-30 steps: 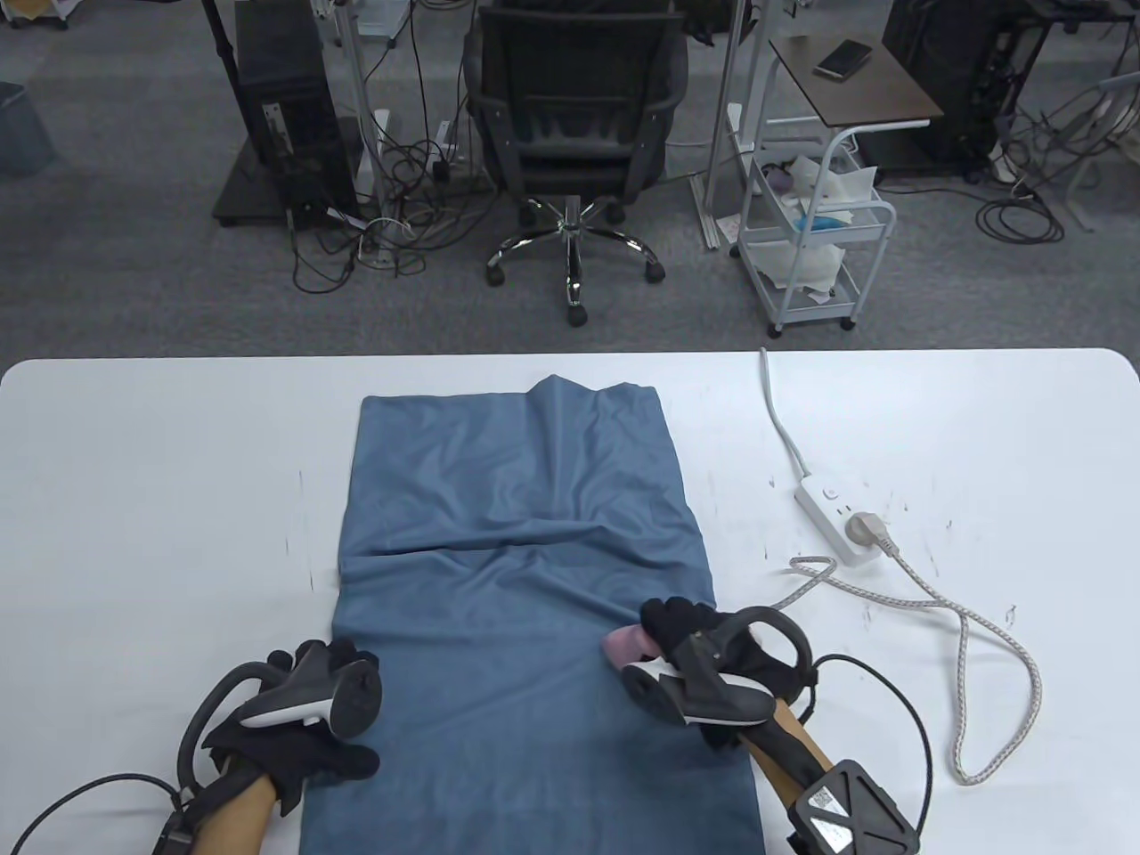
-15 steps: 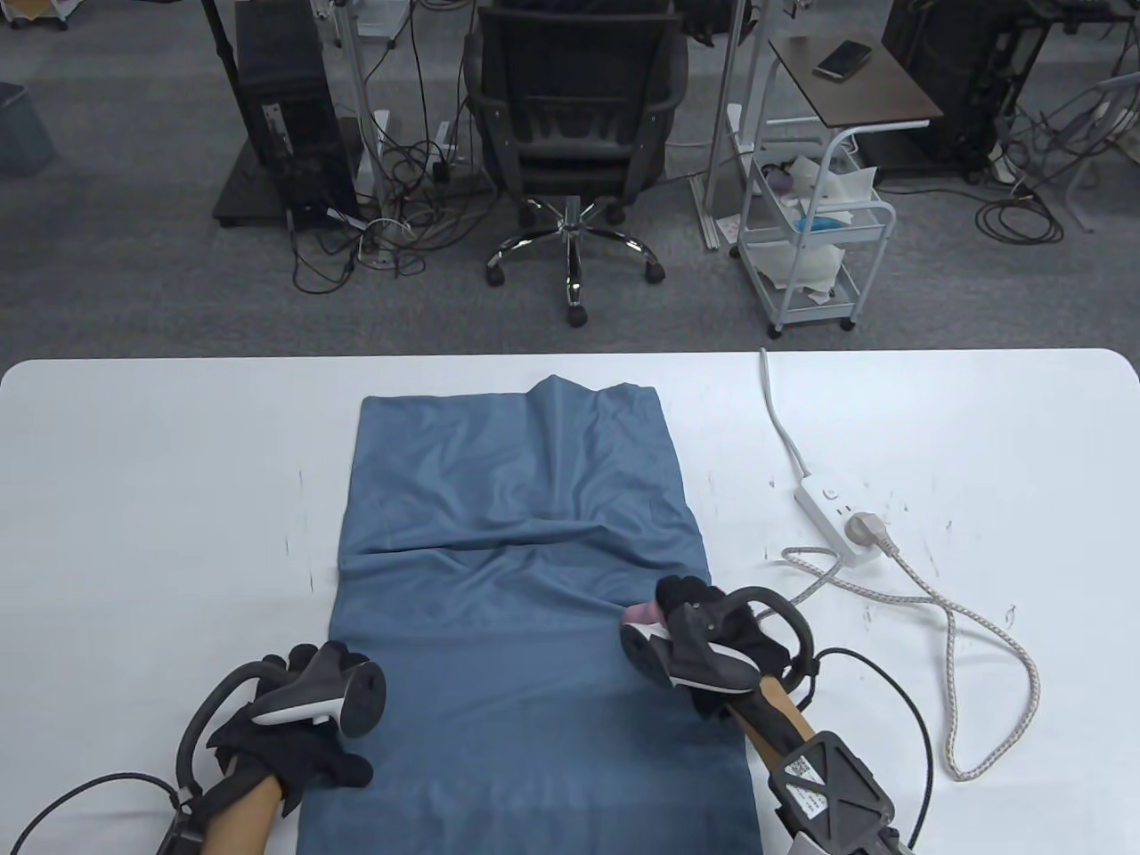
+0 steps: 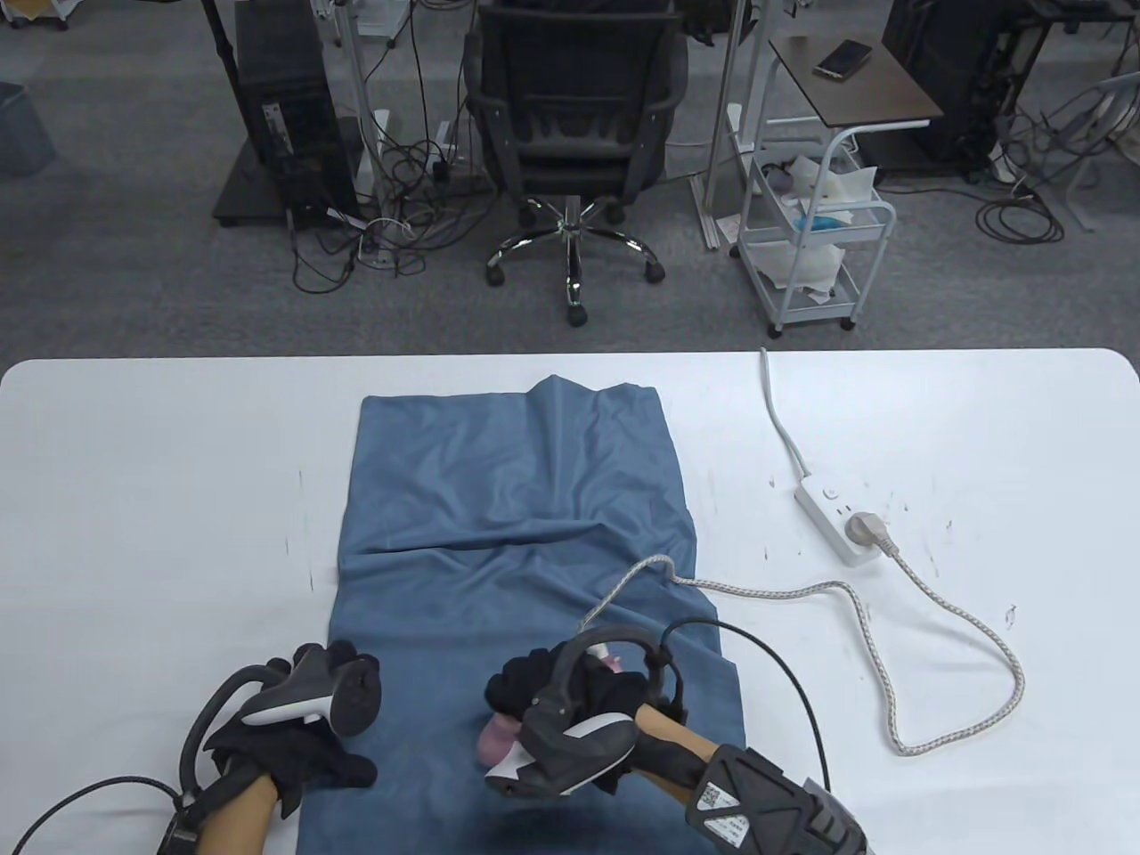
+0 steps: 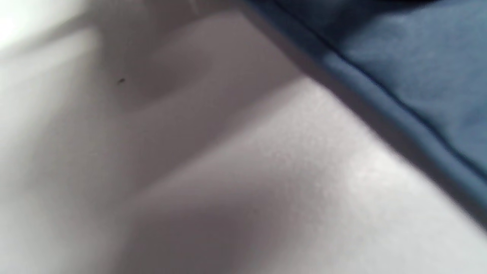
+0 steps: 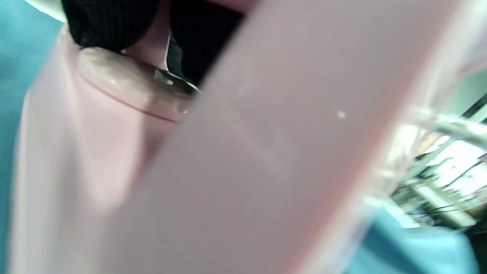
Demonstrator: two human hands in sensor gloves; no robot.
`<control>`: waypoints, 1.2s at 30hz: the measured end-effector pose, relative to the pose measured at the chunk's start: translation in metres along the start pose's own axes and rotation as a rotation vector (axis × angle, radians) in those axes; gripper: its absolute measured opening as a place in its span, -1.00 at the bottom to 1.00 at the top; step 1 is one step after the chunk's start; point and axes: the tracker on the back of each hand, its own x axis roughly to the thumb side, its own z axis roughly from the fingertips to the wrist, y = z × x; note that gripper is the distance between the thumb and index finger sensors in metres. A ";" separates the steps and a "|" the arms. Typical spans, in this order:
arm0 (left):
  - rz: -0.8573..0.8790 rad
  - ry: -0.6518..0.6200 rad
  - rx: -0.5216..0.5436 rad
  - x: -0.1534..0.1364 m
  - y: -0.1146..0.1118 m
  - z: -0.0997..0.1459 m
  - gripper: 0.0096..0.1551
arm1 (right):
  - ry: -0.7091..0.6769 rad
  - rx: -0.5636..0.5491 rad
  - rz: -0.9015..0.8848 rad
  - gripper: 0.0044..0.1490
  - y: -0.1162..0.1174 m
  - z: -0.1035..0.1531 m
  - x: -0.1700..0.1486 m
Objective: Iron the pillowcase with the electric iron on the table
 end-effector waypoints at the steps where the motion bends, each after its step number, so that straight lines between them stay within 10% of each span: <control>1: 0.019 0.002 0.018 0.000 0.000 0.000 0.44 | 0.002 0.004 -0.036 -0.23 0.002 -0.003 0.002; 14: -0.023 0.026 0.003 0.003 0.003 0.001 0.44 | 0.775 0.176 0.068 -0.17 0.071 0.018 -0.102; 26: -0.011 0.020 -0.002 0.003 0.002 0.002 0.44 | 0.435 0.043 -0.149 -0.17 0.037 0.024 -0.046; 36: -0.010 0.017 -0.001 0.002 0.002 0.002 0.44 | 0.717 0.285 0.057 -0.20 0.063 0.069 -0.120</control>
